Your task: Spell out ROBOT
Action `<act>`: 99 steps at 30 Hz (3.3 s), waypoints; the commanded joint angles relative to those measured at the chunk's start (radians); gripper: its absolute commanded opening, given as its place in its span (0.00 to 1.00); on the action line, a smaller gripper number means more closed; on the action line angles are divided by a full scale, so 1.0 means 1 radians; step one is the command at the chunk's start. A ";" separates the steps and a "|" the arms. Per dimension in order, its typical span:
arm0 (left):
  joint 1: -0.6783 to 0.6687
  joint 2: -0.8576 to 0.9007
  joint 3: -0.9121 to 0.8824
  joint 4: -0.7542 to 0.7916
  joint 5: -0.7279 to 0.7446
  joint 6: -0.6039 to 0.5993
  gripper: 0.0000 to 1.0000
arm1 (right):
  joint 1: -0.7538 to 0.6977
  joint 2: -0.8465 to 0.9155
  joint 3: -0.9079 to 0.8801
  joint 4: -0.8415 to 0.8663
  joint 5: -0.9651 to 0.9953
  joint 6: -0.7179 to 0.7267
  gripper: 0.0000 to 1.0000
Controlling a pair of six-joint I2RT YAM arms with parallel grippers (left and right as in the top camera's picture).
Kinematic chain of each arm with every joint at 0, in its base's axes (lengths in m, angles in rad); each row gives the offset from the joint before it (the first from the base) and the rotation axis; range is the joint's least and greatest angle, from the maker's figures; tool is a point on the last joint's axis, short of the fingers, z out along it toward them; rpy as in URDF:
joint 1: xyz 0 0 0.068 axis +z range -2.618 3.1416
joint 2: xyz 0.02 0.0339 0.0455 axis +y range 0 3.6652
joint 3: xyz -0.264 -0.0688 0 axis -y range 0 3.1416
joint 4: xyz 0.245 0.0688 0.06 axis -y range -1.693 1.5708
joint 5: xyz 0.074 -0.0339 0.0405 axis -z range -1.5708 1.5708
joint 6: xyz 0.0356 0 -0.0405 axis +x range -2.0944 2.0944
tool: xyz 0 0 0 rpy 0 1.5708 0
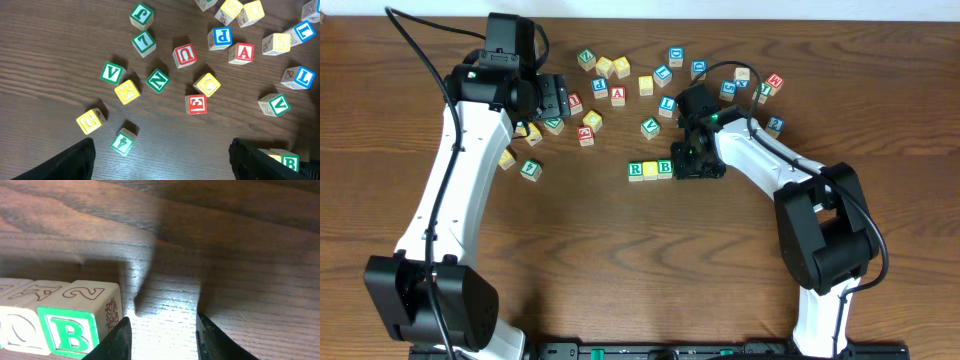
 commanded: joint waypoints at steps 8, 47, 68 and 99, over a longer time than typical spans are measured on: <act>0.000 0.010 -0.010 0.000 -0.005 -0.012 0.85 | -0.009 0.009 0.004 0.007 0.018 0.065 0.38; 0.017 -0.124 0.014 -0.002 -0.006 0.000 0.85 | -0.115 -0.161 0.176 -0.216 0.041 -0.034 0.54; 0.075 -0.203 0.014 -0.059 -0.006 0.015 0.94 | -0.208 -0.305 0.418 -0.395 0.066 -0.033 0.70; 0.077 -0.198 0.013 -0.045 -0.006 -0.005 0.94 | -0.211 -0.234 0.472 -0.366 0.119 -0.002 0.69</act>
